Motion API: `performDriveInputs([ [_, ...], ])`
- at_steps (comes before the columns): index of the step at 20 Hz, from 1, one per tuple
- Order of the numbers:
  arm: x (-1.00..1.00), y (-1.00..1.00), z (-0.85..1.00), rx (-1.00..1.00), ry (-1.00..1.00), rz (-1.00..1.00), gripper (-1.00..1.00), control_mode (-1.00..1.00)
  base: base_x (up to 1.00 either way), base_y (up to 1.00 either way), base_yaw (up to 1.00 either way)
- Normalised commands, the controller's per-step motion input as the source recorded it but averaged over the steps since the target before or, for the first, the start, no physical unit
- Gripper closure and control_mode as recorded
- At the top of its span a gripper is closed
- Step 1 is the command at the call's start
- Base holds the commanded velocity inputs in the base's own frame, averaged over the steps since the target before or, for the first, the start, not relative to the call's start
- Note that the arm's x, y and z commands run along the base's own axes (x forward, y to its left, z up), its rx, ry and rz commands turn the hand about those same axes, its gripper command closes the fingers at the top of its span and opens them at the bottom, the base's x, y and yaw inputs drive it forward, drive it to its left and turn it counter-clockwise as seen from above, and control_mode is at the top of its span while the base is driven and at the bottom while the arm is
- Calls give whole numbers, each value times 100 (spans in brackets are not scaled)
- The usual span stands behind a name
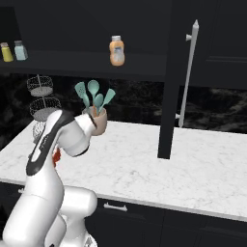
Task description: Put the shaker and condiment bottle from the counter next to their counterparts in the cabinet.
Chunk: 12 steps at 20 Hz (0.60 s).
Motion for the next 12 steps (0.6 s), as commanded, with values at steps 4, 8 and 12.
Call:
performDriveInputs([
  [4,48,-26,0,21,0,12,-100,-100,0,0,0],
  [8,79,-10,-17,21,0,16,-100,-100,0,0,0],
  [12,55,7,-16,5,2,7,-100,-100,0,0,0],
])
